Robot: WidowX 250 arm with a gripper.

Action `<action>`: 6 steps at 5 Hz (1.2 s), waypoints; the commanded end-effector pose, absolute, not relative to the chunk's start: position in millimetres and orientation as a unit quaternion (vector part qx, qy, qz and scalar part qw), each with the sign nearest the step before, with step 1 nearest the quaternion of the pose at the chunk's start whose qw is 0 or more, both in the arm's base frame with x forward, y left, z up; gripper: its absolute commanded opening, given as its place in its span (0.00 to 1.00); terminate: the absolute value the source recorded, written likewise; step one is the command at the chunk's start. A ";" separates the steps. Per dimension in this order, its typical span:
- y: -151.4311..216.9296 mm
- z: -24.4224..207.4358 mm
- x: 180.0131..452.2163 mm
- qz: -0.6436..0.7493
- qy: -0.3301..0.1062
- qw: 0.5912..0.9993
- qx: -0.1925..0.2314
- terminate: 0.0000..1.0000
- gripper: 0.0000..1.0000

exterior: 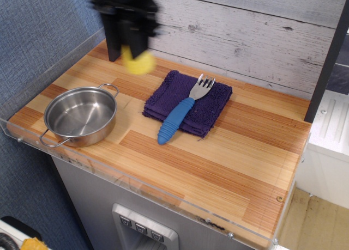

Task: Move the corn and put into pot

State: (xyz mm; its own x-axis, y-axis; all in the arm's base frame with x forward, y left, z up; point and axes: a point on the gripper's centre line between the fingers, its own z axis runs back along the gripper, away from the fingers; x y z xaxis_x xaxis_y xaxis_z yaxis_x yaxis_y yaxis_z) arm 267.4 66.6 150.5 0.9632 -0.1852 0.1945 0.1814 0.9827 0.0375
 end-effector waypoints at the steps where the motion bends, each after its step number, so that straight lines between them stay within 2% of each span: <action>1: 107.2 143.3 242.8 -0.081 -0.112 0.990 0.023 0.00 0.00; 3: 125.9 112.0 251.7 -0.074 -0.074 0.994 0.028 0.00 0.00; 6: 154.9 73.6 237.9 -0.044 -0.023 0.998 0.034 0.00 0.00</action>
